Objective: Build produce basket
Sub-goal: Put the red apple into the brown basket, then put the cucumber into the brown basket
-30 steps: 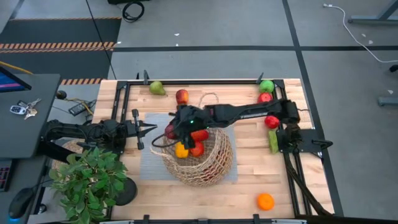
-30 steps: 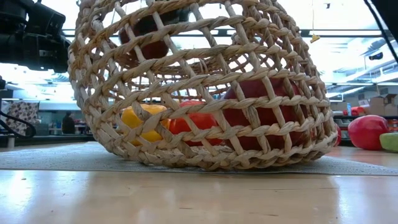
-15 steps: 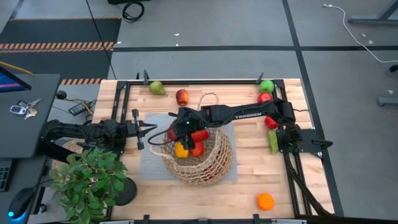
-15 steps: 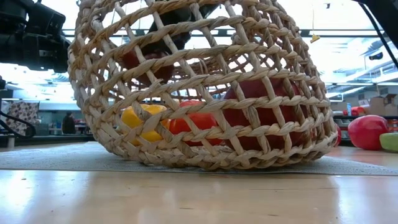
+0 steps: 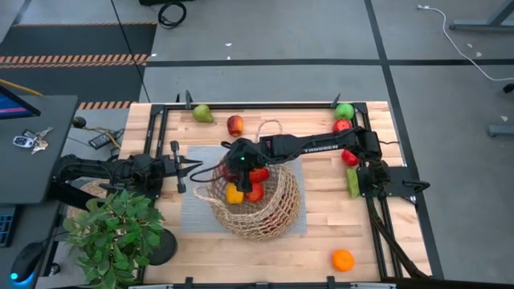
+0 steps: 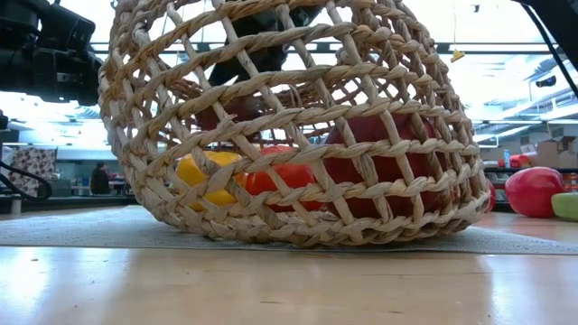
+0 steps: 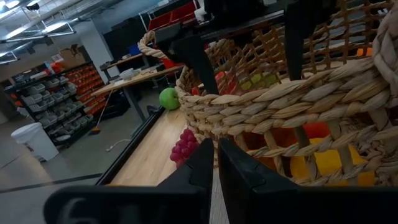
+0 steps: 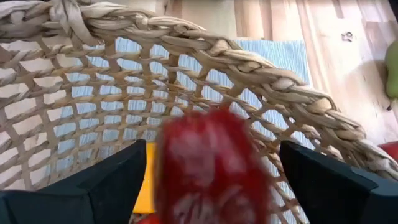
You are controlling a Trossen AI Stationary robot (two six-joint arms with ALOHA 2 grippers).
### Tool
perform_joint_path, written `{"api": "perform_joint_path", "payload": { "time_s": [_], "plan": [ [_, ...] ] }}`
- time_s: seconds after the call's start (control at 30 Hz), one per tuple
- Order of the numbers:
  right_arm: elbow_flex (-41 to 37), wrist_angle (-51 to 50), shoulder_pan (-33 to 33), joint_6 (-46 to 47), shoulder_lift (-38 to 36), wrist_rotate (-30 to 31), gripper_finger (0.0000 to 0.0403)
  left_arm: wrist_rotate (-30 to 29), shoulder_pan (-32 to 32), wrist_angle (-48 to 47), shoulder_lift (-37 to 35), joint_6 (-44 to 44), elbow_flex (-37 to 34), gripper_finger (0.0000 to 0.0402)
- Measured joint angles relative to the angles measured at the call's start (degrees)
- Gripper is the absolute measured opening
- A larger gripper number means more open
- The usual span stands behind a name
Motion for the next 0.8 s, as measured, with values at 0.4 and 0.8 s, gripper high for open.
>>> {"api": "perform_joint_path", "payload": {
  "time_s": [0.4, 0.8],
  "plan": [
    [4.5, -0.7, 0.0, -0.1, -0.1, 2.6, 0.0396, 0.0, 0.0, 0.0, 0.0, 0.0, 0.0, 0.0031],
    [13.4, -8.5, 0.4, -1.4, -0.1, 16.0, 0.0396, 0.0, 0.0, 0.0, 0.0, 0.0, 0.0, 0.0035]
  ]
}}
